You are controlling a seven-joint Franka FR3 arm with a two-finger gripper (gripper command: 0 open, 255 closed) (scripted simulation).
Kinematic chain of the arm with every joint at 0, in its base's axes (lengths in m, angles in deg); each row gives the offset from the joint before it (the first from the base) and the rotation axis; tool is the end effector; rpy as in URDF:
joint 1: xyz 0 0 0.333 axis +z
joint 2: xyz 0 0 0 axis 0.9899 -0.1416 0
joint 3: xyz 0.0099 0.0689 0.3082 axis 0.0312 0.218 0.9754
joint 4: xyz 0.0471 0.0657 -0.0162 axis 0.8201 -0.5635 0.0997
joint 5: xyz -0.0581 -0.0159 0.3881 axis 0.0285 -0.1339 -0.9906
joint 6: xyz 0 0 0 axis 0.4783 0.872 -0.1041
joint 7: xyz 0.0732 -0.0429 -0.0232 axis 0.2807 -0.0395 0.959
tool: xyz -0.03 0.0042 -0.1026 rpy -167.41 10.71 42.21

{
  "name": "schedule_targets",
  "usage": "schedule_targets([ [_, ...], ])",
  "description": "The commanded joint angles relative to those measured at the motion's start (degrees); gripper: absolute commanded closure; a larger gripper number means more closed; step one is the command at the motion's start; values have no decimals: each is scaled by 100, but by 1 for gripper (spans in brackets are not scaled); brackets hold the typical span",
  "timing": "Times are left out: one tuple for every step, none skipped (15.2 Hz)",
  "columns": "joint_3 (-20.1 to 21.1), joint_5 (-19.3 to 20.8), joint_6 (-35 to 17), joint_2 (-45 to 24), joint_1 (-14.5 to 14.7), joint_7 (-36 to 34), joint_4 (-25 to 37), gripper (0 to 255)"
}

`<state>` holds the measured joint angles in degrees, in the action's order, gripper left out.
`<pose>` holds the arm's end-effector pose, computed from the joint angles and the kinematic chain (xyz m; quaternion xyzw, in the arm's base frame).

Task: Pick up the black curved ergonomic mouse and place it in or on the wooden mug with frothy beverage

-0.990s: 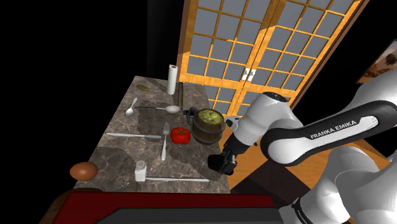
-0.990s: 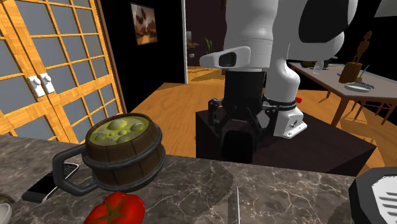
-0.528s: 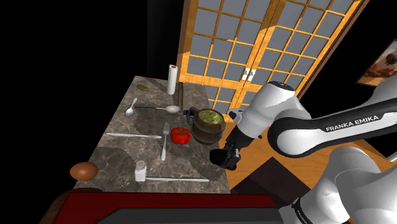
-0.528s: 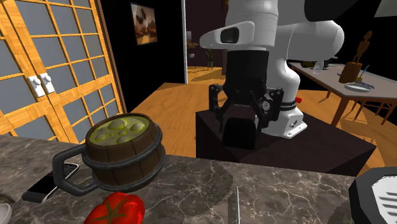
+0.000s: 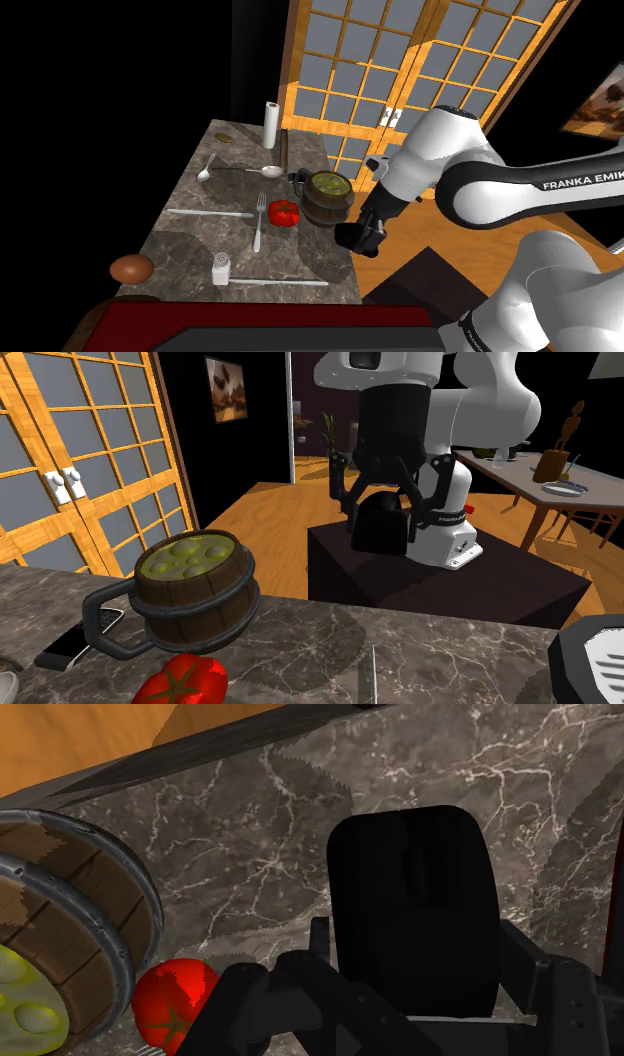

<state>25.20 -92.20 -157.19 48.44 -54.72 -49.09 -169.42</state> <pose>0.3063 0.1484 0.3761 -0.9307 -0.3519 -0.0749 0.0664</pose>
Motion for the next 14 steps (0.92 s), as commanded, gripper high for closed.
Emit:
schedule_targets([
  [13,23,204,105,-15,-35,98,255],
  [16,35,305,157,-22,-50,147,255],
  [20,46,404,207,-30,-64,197,255],
  [23,57,503,253,-37,-78,249,255],
  [26,66,600,298,-43,-91,303,255],
  [28,76,696,339,-49,-104,357,255],
  [30,85,790,379,-54,-117,413,255],
  [32,93,873,412,-58,-128,463,255],
  [-79,139,824,227,-117,7,585,255],
  [-188,179,780,40,-169,138,713,255],
  [-296,213,741,-148,-214,268,848,255],
  [-402,239,707,-336,-253,396,989,255],
  [-507,260,678,-525,-284,522,1136,255],
  [-610,272,655,-714,-312,648,1289,255],
])
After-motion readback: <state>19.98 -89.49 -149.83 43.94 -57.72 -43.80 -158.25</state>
